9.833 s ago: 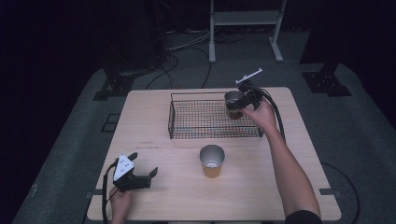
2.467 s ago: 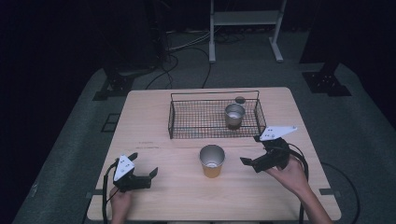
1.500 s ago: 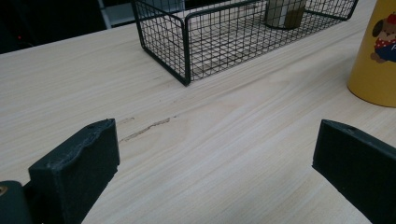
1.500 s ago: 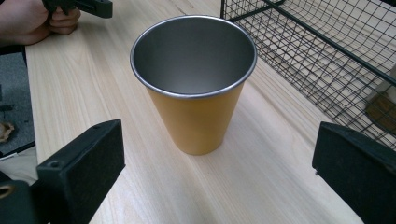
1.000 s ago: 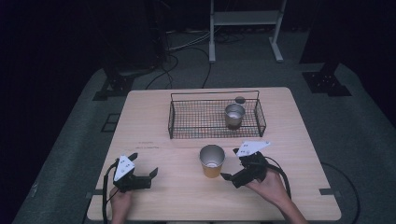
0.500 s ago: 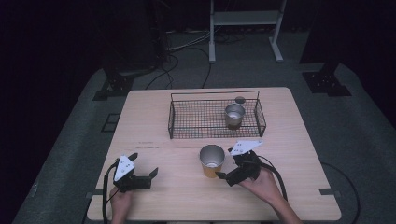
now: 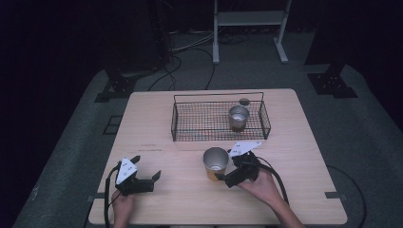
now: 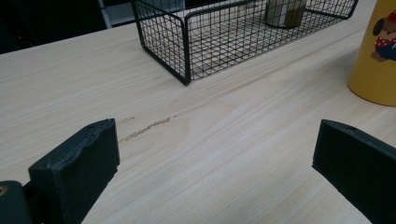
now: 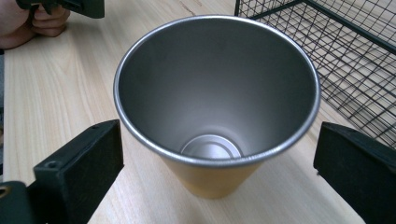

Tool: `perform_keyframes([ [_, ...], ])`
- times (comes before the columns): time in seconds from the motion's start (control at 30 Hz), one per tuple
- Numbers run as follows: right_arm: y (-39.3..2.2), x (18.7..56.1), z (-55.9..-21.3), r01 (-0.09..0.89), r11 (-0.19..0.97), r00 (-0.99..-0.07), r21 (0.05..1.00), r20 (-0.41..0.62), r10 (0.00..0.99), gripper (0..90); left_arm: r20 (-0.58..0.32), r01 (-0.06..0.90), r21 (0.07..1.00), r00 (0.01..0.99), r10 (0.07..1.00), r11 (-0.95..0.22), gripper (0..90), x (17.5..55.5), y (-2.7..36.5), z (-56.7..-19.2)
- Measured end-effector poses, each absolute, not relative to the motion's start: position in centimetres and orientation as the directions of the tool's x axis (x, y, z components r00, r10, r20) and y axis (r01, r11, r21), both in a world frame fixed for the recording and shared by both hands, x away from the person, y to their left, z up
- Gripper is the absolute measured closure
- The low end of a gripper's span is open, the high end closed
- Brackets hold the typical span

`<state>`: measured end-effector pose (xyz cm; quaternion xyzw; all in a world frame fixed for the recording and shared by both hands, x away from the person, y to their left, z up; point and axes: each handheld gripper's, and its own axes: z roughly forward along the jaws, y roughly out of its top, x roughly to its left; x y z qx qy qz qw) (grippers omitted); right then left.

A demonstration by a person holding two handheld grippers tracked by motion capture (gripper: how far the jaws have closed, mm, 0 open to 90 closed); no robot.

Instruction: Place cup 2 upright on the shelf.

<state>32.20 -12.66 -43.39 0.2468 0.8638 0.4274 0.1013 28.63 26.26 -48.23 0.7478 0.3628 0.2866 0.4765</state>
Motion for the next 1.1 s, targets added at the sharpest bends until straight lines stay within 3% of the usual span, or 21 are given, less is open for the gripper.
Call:
perform_keyframes([
  [0.8,-10.3,33.6,-43.5,0.324,0.543,-0.872,0.775,0.021,0.490,0.9,0.084,0.267,0.921,0.573,0.815,-0.283,0.0,28.6,26.3,-48.2],
  [1.1,-10.3,33.5,-43.3,0.312,0.573,-0.883,0.758,0.008,0.470,9.7,0.082,0.268,0.921,0.572,0.816,-0.281,0.0,28.6,26.3,-48.2],
])
